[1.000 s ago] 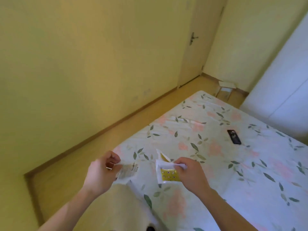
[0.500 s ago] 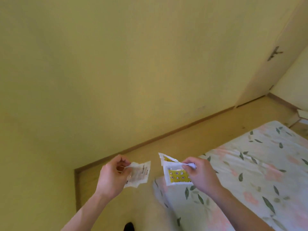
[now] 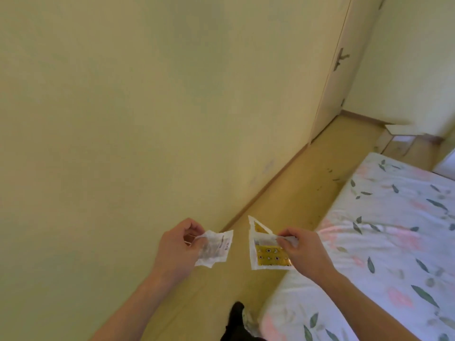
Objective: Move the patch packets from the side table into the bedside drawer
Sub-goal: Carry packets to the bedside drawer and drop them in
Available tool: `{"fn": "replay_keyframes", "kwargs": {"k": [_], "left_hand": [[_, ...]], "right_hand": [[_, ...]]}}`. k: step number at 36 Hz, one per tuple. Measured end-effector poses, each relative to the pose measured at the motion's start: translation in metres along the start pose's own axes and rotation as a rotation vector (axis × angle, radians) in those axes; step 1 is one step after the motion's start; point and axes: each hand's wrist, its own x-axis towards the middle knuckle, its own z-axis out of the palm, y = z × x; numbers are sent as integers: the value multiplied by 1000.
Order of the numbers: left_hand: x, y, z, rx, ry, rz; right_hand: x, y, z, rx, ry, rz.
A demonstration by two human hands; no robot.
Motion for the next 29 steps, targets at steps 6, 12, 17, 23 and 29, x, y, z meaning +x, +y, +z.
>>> {"fn": "replay_keyframes", "kwargs": {"k": [6,12,17,23,29], "left_hand": [[119,29,25,-6,-70,26],[232,74,59,-29,-170,97],[314,109,107,-48,-277,147],[415,151,179,-29,-423,237],[528,205,247,-71,-520,330]], "right_hand": [[96,-1,-12,111,58,115],[180,4,-49,121,158,187],[231,20,-95,125,277,254],[302,54,-145,103,380,348],[383,85,-194,79,461,457]]}}
